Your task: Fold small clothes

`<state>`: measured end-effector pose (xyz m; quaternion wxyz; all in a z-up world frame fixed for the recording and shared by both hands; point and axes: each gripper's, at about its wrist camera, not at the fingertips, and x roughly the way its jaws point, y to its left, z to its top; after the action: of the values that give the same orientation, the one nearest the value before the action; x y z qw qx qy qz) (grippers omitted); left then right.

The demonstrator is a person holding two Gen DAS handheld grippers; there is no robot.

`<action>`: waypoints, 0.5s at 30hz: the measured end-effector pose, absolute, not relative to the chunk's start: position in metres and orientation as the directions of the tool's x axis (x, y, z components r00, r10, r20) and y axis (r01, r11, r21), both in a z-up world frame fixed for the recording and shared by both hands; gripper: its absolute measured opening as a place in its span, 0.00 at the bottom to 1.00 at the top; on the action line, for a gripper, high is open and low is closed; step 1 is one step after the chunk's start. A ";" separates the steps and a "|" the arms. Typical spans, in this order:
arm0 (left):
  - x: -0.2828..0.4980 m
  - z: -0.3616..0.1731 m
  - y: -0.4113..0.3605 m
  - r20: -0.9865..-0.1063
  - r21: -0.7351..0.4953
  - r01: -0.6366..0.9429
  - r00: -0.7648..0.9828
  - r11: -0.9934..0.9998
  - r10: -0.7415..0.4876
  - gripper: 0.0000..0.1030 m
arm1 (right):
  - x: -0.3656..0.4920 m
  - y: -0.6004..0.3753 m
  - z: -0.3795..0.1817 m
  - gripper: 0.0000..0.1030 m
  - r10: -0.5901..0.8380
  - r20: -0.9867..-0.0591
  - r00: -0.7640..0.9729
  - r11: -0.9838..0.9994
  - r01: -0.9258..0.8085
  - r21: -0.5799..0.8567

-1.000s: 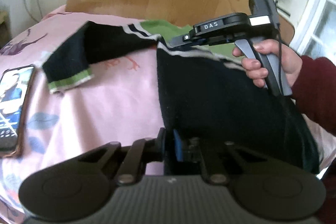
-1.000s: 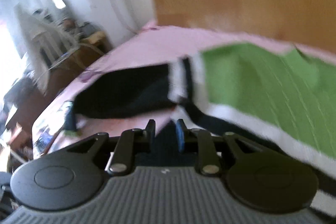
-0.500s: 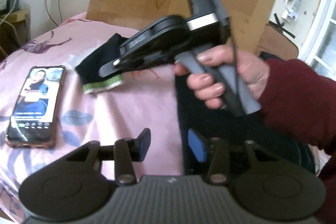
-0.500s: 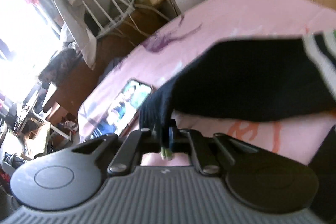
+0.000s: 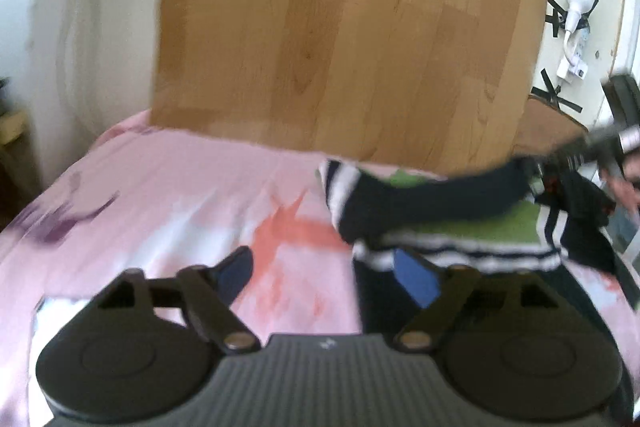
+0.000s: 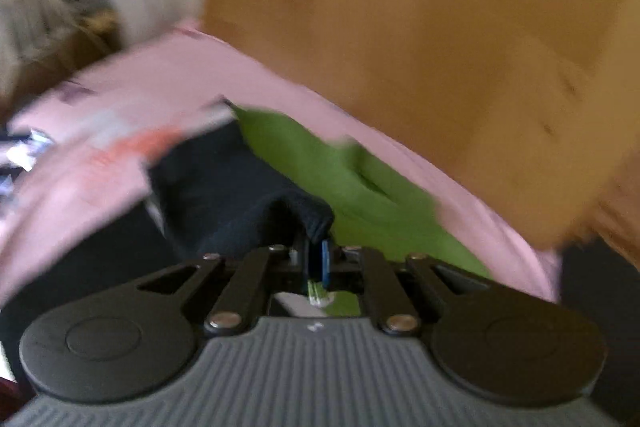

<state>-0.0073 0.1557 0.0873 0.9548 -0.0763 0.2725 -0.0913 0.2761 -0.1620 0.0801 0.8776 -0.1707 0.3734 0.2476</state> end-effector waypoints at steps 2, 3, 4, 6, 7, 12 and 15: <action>0.036 0.085 0.145 -0.526 -0.187 0.145 0.820 0.972 -0.224 0.81 | 0.290 -0.184 0.064 0.09 0.251 -0.744 0.620 0.846 -0.513 -0.142; 0.063 0.081 0.139 -0.551 -0.193 0.140 0.804 0.971 -0.225 0.81 | 0.296 -0.191 0.056 0.09 0.234 -0.745 0.625 0.859 -0.491 -0.143; 0.085 0.075 0.132 -0.577 -0.208 0.133 0.784 0.969 -0.231 0.81 | 0.300 -0.192 0.050 0.09 0.226 -0.748 0.624 0.872 -0.472 -0.130; 0.130 0.062 0.124 -0.626 -0.262 0.111 0.736 0.959 -0.257 0.80 | 0.311 -0.202 0.038 0.09 0.226 -0.755 0.616 0.891 -0.444 -0.095; 0.150 0.055 0.119 -0.644 -0.287 0.110 0.713 0.951 -0.277 0.80 | 0.313 -0.203 0.033 0.09 0.230 -0.755 0.614 0.895 -0.439 -0.084; 0.214 0.023 0.084 -0.730 -0.252 0.108 0.631 0.962 -0.262 0.08 | 0.314 -0.215 0.032 0.09 0.274 -0.717 0.641 0.905 -0.424 -0.034; 0.214 0.020 0.086 -0.698 -0.244 0.068 0.680 0.967 -0.224 0.09 | 0.313 -0.228 0.027 0.33 0.237 -0.672 0.701 0.928 -0.368 -0.057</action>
<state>0.2141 0.0855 0.0198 0.9113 -0.0993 0.3916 -0.0800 0.3129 -0.2278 0.0270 0.9176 -0.0937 0.3493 0.1650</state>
